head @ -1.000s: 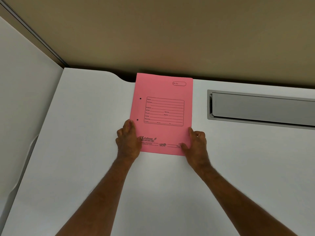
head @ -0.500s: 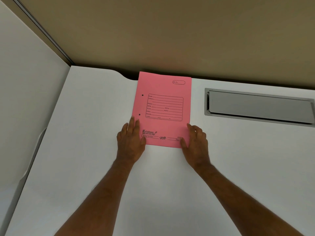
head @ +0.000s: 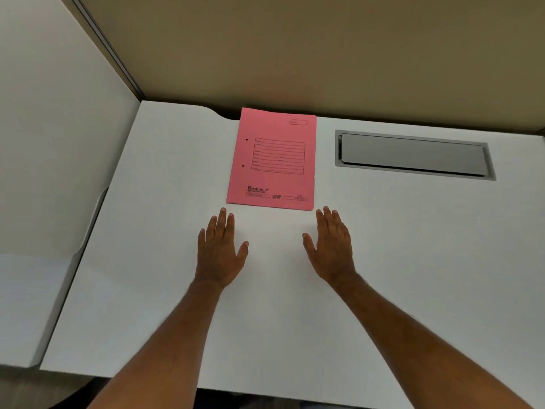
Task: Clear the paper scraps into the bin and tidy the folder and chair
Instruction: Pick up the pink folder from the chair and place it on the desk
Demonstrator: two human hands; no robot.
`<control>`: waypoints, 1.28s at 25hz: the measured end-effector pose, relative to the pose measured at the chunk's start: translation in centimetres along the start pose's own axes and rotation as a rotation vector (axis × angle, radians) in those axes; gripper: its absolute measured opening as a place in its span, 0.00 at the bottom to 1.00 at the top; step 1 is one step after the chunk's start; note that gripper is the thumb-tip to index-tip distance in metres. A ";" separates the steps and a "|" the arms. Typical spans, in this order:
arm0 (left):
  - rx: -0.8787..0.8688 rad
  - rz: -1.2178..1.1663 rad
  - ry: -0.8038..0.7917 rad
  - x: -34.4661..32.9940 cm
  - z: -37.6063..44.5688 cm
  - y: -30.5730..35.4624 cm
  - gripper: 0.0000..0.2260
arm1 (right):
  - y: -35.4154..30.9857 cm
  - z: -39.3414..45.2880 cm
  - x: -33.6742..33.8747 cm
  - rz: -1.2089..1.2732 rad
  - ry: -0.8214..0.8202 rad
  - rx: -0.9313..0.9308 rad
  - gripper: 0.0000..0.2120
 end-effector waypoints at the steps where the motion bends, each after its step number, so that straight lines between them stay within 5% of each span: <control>1: -0.010 0.009 -0.001 0.1 -1.5 -0.1 0.35 | -0.1 -1.6 0.3 -0.006 0.003 0.005 0.33; 16: -0.133 0.066 0.058 1.7 -34.4 -3.6 0.34 | -5.3 -35.6 3.0 -0.043 0.082 0.027 0.31; 32: -0.006 0.034 0.079 -0.1 -64.1 -14.2 0.35 | -11.2 -65.7 -0.9 -0.011 0.050 0.057 0.30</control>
Point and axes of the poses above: each hand's wrist, its own z-axis towards the middle knuckle, its own x-axis out of the back of the hand, y = z × x, the point moved 9 cm from there along z, towards the middle knuckle, and after that the axes turned 11 degrees about -z, right-handed, at the moved point
